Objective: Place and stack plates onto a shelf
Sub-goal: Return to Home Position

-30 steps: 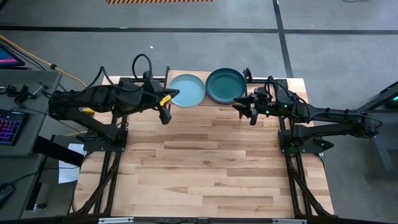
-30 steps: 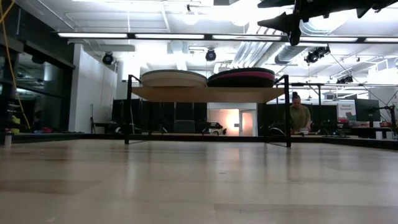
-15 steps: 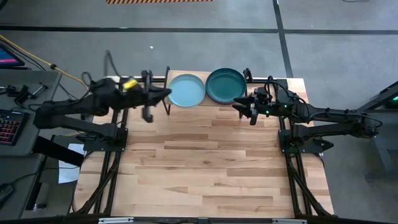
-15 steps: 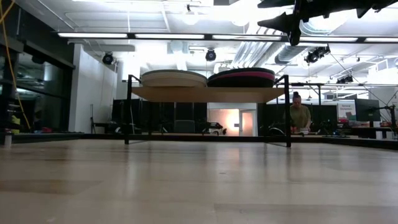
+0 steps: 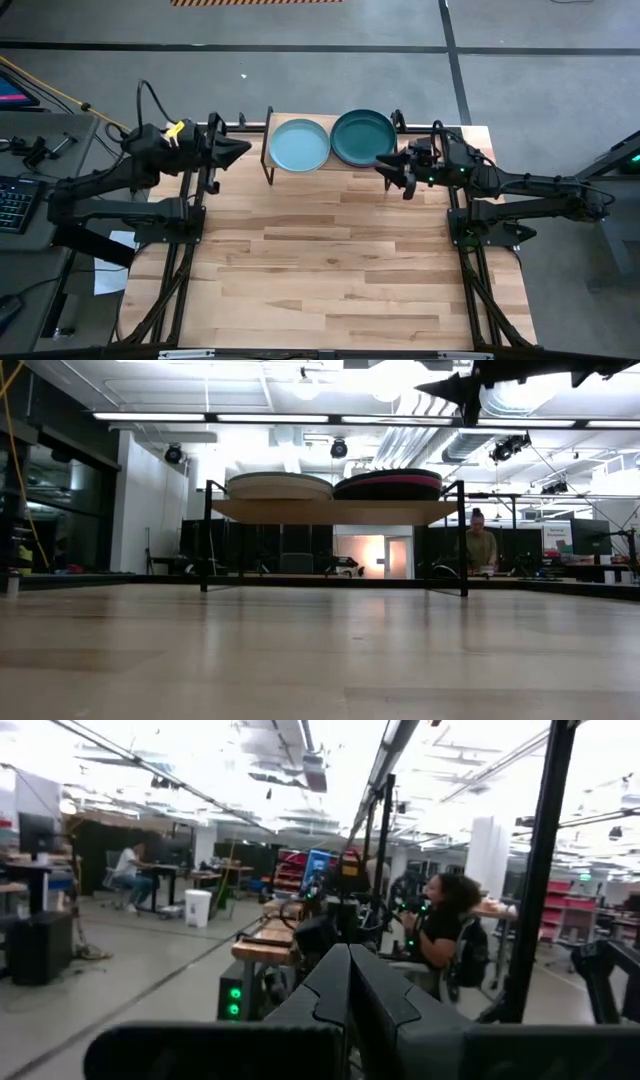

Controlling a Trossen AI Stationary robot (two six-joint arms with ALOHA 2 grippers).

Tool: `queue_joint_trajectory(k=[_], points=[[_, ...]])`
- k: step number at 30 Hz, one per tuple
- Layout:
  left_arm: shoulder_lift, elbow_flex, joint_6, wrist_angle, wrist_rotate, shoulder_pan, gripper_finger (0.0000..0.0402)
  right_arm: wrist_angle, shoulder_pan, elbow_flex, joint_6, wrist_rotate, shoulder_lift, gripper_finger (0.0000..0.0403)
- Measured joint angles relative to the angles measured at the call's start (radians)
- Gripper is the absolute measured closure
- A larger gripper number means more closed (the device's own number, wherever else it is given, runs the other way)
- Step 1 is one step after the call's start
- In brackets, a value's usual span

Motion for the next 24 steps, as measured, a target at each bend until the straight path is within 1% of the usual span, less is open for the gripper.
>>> queue_joint_trajectory(k=[4,7,9,12,14,16,19,21,24], points=[[0.000,-0.024,-0.042,-0.001,0.000,-0.008,0.0401,0.102,0.000,0.000,-0.032,-0.037,-0.004,0.0214],[0.000,-0.056,-0.068,0.017,0.000,-0.025,0.0401,0.098,0.000,0.033,-0.070,-0.041,-0.018,0.0217],[0.000,-0.077,-0.083,0.040,0.000,-0.038,0.0401,0.071,0.000,0.064,-0.110,-0.042,-0.027,0.0227],[0.000,-0.079,-0.085,0.020,-0.004,-0.053,0.0401,-0.014,0.000,0.114,-0.158,-0.042,-0.038,0.0257],[0.008,-0.079,-0.085,0.005,-0.007,-0.061,0.0401,-0.085,0.000,0.146,-0.189,-0.050,-0.048,0.0286],[0.011,-0.079,-0.084,-0.018,-0.008,-0.066,0.0401,-0.148,0.000,0.171,-0.219,-0.092,-0.050,0.0321],[0.012,-0.079,-0.084,-0.021,-0.008,-0.069,0.0401,-0.216,0.000,0.181,-0.243,-0.198,-0.052,0.0382],[0.014,-0.079,-0.084,-0.030,-0.009,-0.072,0.0401,-0.229,0.004,0.180,-0.243,-0.251,-0.054,0.0394],[0.013,-0.079,-0.084,-0.027,-0.020,-0.072,0.0401,-0.263,0.016,0.176,-0.242,-0.265,-0.057,0.0388]])
